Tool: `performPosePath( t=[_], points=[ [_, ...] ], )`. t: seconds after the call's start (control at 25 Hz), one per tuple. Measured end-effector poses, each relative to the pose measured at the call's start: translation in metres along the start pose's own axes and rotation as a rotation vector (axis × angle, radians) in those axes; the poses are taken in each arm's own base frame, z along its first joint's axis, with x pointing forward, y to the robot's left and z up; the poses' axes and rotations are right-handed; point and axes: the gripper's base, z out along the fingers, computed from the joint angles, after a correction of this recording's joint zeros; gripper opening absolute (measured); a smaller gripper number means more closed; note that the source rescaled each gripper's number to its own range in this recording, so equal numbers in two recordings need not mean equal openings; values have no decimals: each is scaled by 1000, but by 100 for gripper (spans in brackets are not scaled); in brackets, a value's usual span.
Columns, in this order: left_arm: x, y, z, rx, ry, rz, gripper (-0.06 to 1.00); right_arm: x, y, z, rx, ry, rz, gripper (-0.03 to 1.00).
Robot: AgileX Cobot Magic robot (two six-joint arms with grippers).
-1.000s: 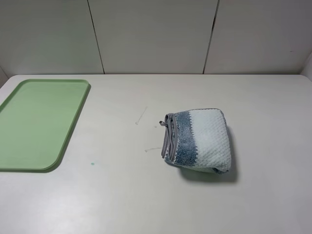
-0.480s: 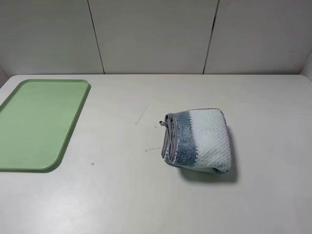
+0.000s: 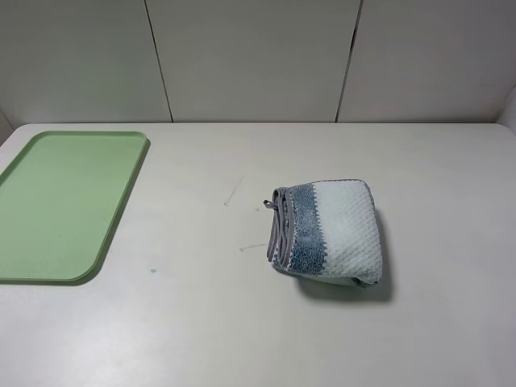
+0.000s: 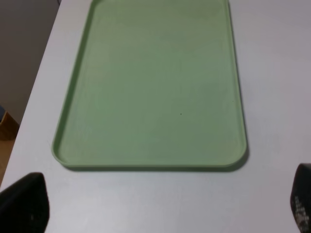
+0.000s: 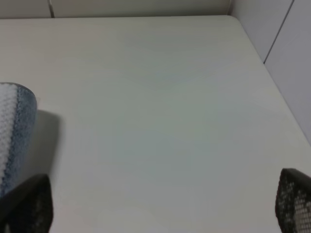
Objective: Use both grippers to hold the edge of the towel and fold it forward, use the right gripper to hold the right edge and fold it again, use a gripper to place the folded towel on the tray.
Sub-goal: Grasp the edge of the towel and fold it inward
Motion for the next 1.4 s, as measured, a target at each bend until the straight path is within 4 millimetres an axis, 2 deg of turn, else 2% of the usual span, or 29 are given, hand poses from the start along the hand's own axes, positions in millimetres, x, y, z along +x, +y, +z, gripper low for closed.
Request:
performPosePath(
  t=[0.84, 1.04, 1.24, 1.4],
  points=[
    [-2, -1, 2, 4, 20, 1, 100, 0, 0, 0, 0, 0, 0, 100],
    [-22, -2, 8, 24, 99, 5, 100, 0, 0, 0, 0, 0, 0, 100],
    [-51, -7, 18, 65, 153, 7, 100, 0, 0, 0, 0, 0, 0, 100],
    [-74, -13, 35, 117, 191, 47, 100, 0, 0, 0, 0, 0, 0, 100]
  ],
)
